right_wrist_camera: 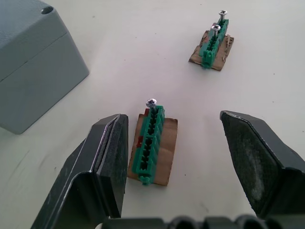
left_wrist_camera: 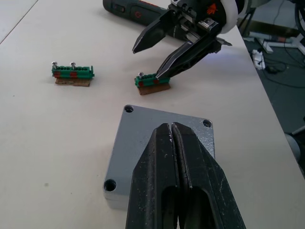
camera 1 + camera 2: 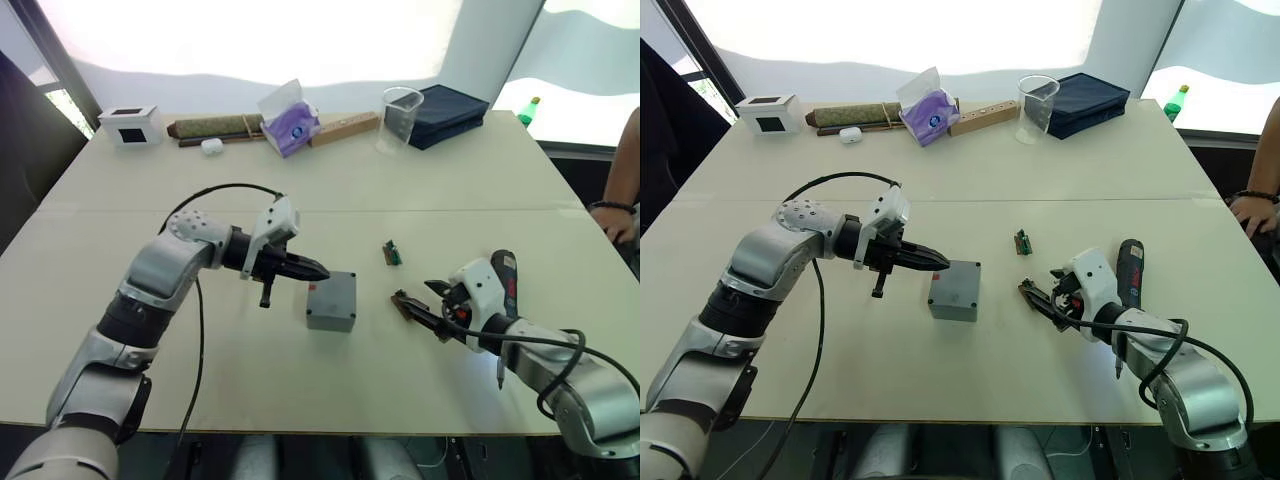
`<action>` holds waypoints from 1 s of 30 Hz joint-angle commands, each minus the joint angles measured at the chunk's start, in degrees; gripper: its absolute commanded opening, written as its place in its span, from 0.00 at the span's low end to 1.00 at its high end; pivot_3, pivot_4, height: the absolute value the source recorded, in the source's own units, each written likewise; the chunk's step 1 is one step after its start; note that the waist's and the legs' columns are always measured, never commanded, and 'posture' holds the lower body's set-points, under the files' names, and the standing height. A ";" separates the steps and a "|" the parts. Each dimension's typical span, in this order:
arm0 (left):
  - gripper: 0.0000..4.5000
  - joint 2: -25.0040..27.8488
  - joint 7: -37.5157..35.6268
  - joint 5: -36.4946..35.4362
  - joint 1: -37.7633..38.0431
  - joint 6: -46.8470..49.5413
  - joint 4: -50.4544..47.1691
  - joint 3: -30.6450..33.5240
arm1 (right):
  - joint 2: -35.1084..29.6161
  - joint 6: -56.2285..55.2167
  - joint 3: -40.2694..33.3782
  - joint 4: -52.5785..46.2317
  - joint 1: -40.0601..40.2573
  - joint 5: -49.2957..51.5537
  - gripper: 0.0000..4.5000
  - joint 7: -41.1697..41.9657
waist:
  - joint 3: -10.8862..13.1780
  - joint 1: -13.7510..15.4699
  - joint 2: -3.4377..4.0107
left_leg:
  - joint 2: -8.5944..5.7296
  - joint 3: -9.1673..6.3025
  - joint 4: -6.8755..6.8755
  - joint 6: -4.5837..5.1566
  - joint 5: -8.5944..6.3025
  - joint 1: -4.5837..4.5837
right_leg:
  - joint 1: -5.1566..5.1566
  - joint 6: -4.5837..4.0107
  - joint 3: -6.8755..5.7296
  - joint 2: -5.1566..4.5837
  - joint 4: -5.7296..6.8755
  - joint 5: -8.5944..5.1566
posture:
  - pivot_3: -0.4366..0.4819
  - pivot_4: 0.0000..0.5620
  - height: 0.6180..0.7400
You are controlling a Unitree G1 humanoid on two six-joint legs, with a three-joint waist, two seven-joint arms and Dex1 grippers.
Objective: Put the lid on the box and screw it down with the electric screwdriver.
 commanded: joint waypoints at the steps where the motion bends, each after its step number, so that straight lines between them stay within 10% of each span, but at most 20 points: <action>1: 0.00 0.60 0.12 0.58 0.40 -1.32 -1.41 0.00 | 0.26 -1.54 1.37 0.65 -2.28 -0.96 0.75 0.32 | 0.00 -0.02 0.00 | 0.00 0.00 0.00 0.00 0.00 0.00 | 0.00 0.00 0.00 0.00 0.00 0.00 | 0.48 0.27 0.97; 7: 0.00 0.66 0.28 0.93 1.06 -1.55 -1.71 0.09 | 0.63 -2.05 3.95 2.10 -3.93 -2.42 0.75 0.40 | 0.00 -0.02 0.00 | 0.00 0.00 0.00 0.00 0.00 0.00 | -0.01 0.00 0.00 0.00 0.00 0.00 | 0.48 0.27 0.97; 15: 0.00 1.04 0.32 1.59 1.84 -1.99 -1.67 0.24 | 0.47 -2.95 5.95 3.26 -4.35 -4.31 0.19 0.54 | 0.00 -0.02 0.00 | 0.00 0.00 0.00 0.00 0.00 0.00 | -0.01 0.00 0.00 0.00 0.00 0.00 | 0.48 0.27 0.97; 30: 0.00 1.07 0.19 2.30 2.70 -2.62 -1.53 0.10 | 1.06 -2.43 5.14 1.32 -4.27 -3.83 0.19 0.76 | 0.00 -0.02 0.00 | 0.00 0.00 0.00 0.00 0.00 0.00 | -0.01 0.00 0.00 0.00 0.01 0.00 | 0.48 0.27 0.97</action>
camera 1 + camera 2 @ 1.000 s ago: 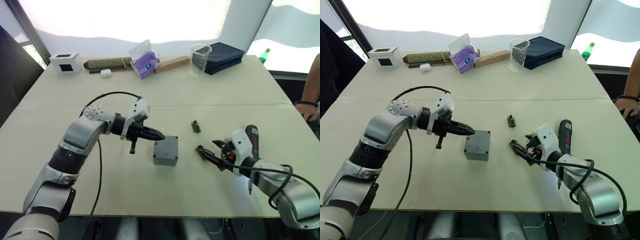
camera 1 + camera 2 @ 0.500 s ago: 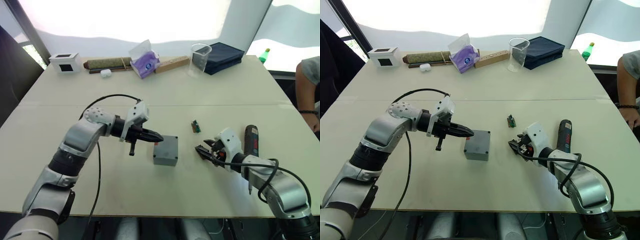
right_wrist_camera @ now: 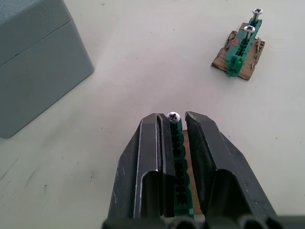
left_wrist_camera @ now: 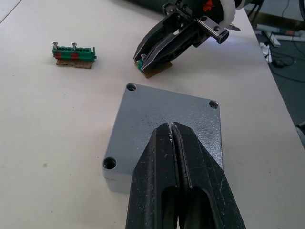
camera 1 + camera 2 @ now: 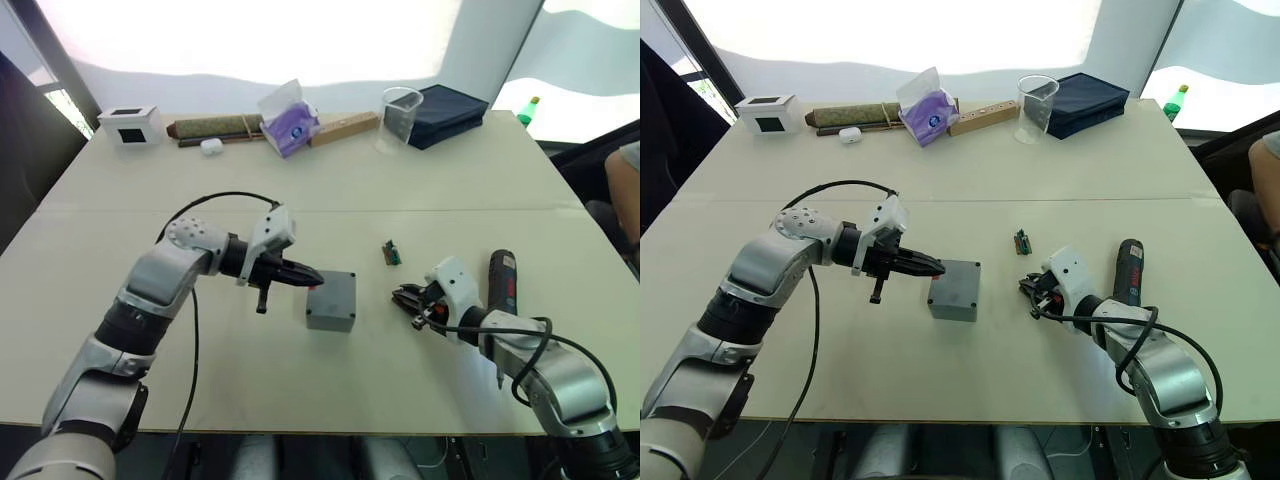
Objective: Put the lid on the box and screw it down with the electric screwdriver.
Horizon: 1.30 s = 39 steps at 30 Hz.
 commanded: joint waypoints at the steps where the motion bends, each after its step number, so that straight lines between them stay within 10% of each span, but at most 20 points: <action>1: 0.00 0.57 -0.09 0.00 0.14 -1.17 -1.42 0.21 | 0.37 -0.44 -1.55 -2.99 -0.18 0.79 0.19 0.18 | 0.00 0.01 0.00 | 0.00 0.00 0.00 0.00 0.00 0.00 | 0.00 0.00 0.00 0.00 0.00 0.00 | 0.48 0.27 0.97; 13: 0.00 0.61 -0.24 0.27 0.41 -1.45 -1.15 0.01 | 0.72 -0.52 -1.61 -2.89 -0.14 0.77 0.19 0.05 | 0.00 0.01 0.00 | 0.00 0.00 0.00 0.00 0.00 0.00 | 0.00 0.00 0.00 0.00 0.00 0.00 | 0.48 0.27 0.97; 17: 0.00 0.61 -0.20 0.32 0.47 -1.47 -1.11 0.00 | 0.49 -0.73 -1.45 -2.69 -0.09 0.49 0.01 0.21 | 0.00 0.01 0.00 | 0.00 0.00 0.00 0.00 0.00 0.00 | 0.00 0.00 0.00 0.00 0.00 0.00 | 0.48 0.27 0.97; 39: 0.00 2.04 0.12 -1.25 -0.81 -0.14 3.30 3.40 | 0.78 9.98 -6.68 -13.98 -10.02 9.41 0.01 -1.33 | 0.00 -0.22 0.00 | 0.00 -0.01 0.00 0.00 0.00 0.00 | -0.01 0.00 0.00 0.00 0.00 0.00 | 0.48 0.27 0.97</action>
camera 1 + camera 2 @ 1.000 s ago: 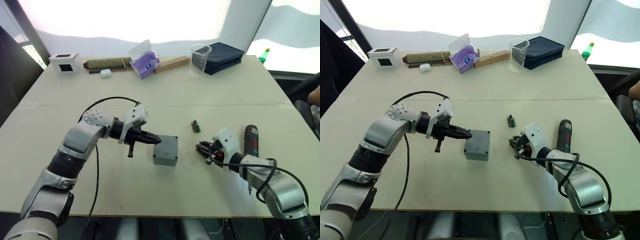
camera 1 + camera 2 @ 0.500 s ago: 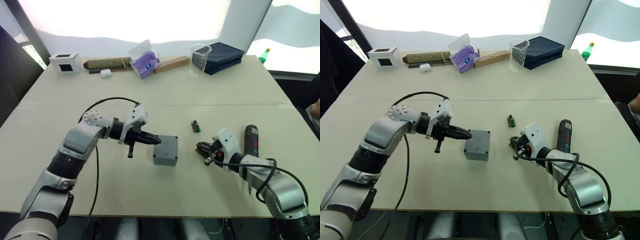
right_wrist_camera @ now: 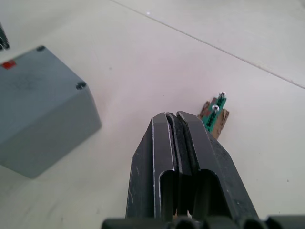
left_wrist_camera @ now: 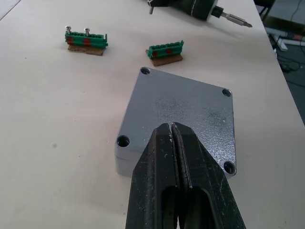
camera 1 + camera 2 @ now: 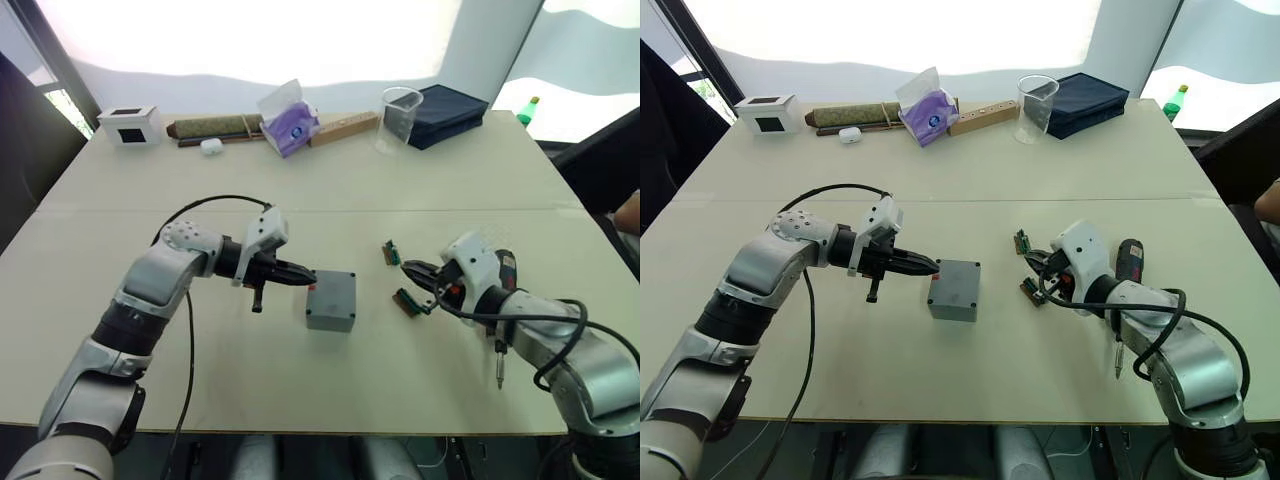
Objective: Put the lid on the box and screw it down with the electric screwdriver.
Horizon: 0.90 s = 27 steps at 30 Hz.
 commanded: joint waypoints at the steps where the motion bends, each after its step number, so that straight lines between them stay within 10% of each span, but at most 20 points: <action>1: 0.00 1.79 -0.56 -1.23 -1.41 0.46 1.13 2.92 | 3.37 2.37 1.39 -3.50 -5.63 4.26 0.01 -1.07 | 0.00 -0.17 0.00 | 0.00 0.00 -0.01 0.00 0.00 0.01 | -0.01 0.00 0.00 0.01 0.02 0.00 | 0.48 0.27 0.97; 27: 0.00 2.20 2.25 -3.67 0.83 3.32 -2.13 4.33 | 5.93 -4.79 13.06 5.38 -6.41 -2.96 0.01 1.51 | 0.00 0.00 0.00 | 0.00 -0.02 -0.01 0.00 0.00 -0.06 | -0.08 0.00 -0.03 -0.01 0.01 0.00 | 0.48 0.27 0.97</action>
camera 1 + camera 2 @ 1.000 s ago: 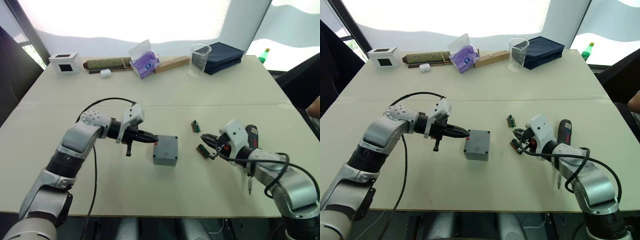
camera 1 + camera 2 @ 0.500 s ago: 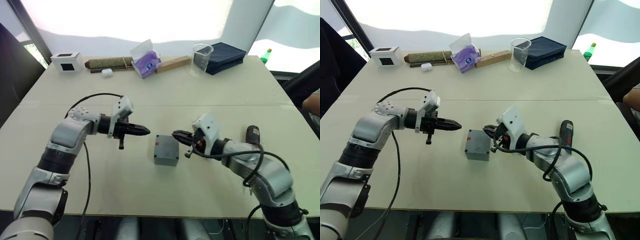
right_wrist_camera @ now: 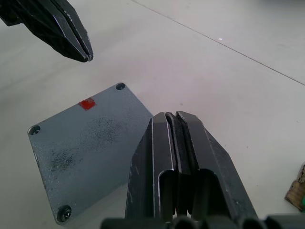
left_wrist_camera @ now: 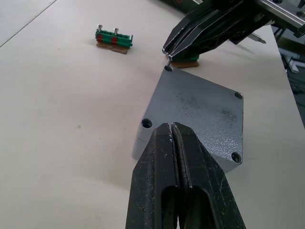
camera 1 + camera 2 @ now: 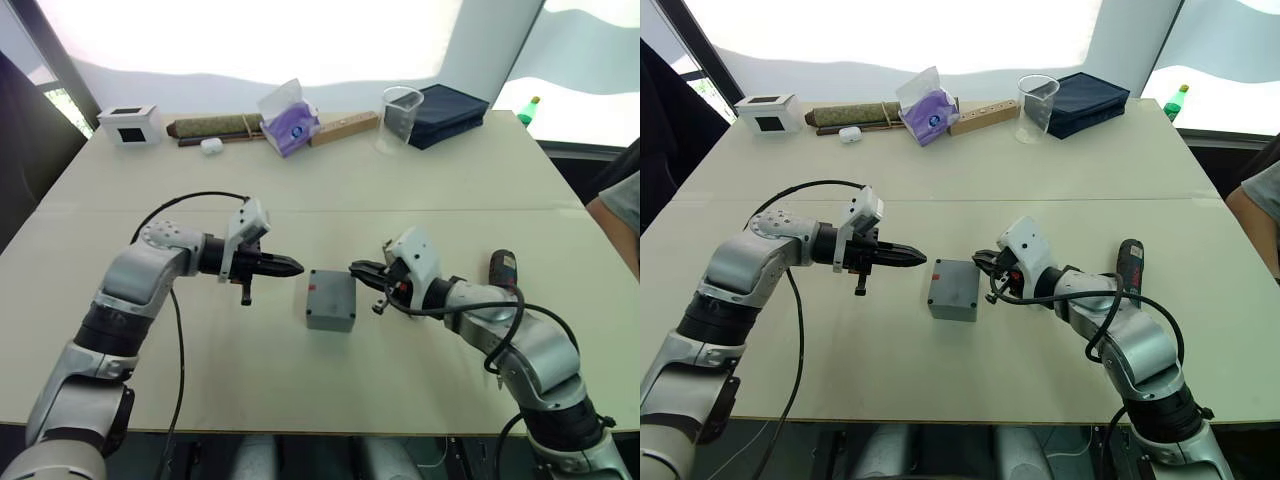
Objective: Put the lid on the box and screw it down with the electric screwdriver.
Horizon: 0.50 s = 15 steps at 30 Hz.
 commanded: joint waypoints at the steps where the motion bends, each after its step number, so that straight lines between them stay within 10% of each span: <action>1: 0.00 0.00 0.20 -0.34 -0.50 -0.38 -1.62 0.38 | 0.31 -1.59 0.54 0.39 0.07 -0.89 0.01 0.23 | 0.00 0.00 0.00 | 0.00 0.00 0.00 0.00 0.00 0.00 | 0.00 0.00 0.00 0.00 0.00 0.00 | 0.48 0.27 0.97; 15: 0.00 0.03 0.30 0.07 -0.29 -1.06 -1.16 0.30 | 0.72 -2.06 1.15 1.19 0.24 -0.98 0.01 0.97 | 0.00 -0.02 0.00 | 0.00 0.00 0.00 0.00 0.00 0.00 | 0.01 0.00 0.00 0.00 0.00 0.00 | 0.48 0.27 0.97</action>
